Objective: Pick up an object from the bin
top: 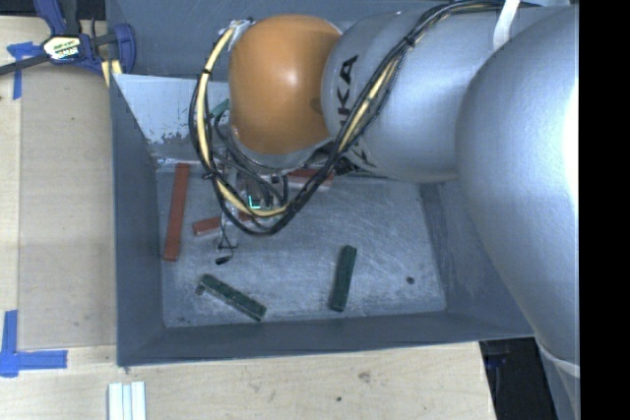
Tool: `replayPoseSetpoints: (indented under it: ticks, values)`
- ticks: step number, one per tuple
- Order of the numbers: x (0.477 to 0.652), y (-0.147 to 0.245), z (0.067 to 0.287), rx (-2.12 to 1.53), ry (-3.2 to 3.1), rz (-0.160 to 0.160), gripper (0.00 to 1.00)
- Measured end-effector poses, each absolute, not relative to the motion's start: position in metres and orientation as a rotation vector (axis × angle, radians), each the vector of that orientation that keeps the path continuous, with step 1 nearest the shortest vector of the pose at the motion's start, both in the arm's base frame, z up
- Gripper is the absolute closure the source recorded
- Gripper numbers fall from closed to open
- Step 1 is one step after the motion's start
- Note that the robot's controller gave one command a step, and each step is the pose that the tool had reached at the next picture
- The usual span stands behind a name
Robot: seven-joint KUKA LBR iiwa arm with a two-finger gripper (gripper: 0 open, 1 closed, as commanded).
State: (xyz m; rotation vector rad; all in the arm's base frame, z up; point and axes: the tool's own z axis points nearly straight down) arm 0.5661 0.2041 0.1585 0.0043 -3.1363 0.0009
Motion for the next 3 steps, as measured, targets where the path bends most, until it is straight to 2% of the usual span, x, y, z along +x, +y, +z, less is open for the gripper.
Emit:
replayPoseSetpoints:
  ticks: [1,2,3]
  values:
    - [0.600,0.163,0.068,-0.092,-3.136,0.004,0.00]
    - [0.601,0.166,0.074,-0.089,-3.142,-0.002,1.00]
    - [0.590,0.166,0.216,0.064,-3.146,-0.002,1.00]
